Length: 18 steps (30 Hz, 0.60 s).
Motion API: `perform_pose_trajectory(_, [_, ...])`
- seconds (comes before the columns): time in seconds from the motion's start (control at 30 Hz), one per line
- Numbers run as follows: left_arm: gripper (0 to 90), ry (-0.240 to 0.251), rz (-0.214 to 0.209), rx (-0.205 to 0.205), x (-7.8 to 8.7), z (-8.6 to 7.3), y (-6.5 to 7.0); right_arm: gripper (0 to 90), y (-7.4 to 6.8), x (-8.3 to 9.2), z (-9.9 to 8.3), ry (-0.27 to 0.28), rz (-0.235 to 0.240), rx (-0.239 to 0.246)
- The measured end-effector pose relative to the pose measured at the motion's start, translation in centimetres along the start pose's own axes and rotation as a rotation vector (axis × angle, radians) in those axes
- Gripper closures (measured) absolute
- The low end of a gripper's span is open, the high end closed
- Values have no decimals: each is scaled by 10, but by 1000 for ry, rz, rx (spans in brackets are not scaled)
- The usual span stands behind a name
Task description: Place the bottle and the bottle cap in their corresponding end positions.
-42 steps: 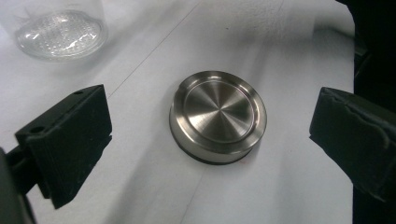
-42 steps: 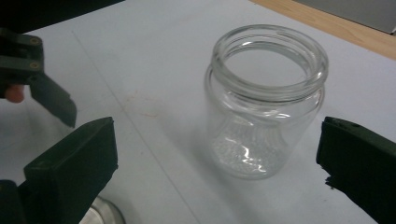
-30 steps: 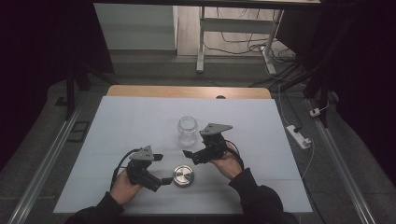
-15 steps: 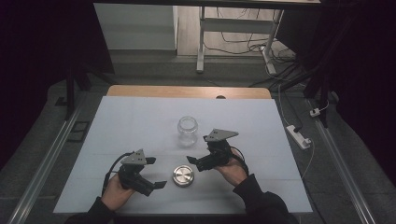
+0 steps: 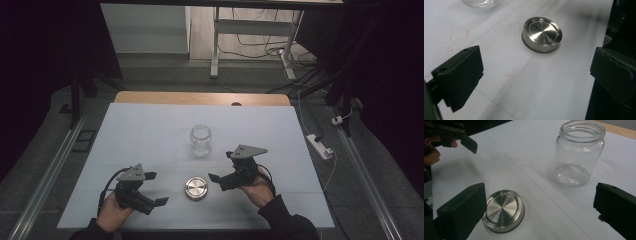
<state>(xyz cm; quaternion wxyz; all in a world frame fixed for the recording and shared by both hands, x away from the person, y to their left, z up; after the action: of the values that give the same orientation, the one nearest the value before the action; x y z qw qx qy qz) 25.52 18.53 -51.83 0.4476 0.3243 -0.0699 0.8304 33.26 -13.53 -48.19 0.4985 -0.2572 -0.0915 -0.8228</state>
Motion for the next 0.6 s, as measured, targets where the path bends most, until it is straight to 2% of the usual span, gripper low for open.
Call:
perform_pose_trajectory(0.33, [0,18,16,34,17,-12,0,0,0,21,-16,-7,-44,4])
perform_pose_trajectory(0.6, [0,37,37,79,33,-27,0,0,3,41,-29,-1,-83,-23])
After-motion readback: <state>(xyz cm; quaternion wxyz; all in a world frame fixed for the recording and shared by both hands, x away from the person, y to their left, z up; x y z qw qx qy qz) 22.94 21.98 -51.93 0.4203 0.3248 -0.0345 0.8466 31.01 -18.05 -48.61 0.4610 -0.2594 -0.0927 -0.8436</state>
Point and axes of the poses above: each handheld gripper's, and its own axes: x roughly backward along the jaws, z roughly out of its top, y roughly to its right, the point moved 2 cm from there along -x, roughly forward along the jaws, and after that the axes turned 3 degrees about z, right-handed, at the moved point
